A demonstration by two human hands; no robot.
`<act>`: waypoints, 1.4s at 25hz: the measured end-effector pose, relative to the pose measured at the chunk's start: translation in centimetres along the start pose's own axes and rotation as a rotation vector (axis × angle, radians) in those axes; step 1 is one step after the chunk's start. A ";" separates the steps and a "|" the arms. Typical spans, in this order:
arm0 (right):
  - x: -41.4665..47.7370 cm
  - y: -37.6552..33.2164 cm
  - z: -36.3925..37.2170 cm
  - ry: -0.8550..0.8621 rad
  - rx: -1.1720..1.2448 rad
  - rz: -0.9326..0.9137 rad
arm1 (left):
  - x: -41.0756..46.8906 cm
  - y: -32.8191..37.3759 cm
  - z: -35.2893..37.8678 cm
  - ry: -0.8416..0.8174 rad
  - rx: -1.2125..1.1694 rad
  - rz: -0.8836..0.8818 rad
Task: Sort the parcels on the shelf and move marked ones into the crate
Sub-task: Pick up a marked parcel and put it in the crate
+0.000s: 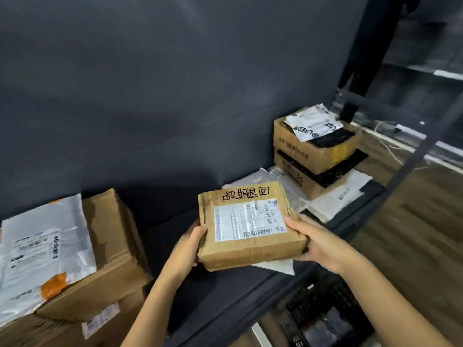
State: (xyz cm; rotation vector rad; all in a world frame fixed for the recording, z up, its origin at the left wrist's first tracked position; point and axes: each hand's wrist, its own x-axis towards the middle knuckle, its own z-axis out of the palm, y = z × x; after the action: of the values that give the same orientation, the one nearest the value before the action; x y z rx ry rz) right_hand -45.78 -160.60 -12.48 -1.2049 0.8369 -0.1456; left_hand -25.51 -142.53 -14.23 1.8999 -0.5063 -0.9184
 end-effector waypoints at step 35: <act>-5.2 55.2 -25.4 0.820 1.064 0.556 | 10.1 -32.1 52.0 -1.015 0.800 -0.277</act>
State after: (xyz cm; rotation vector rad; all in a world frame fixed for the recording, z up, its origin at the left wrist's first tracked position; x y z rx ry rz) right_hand -83.33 -155.85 -60.32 0.1595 1.4961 -0.5647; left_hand -60.20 -163.44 -61.02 2.0803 -1.3844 -2.1106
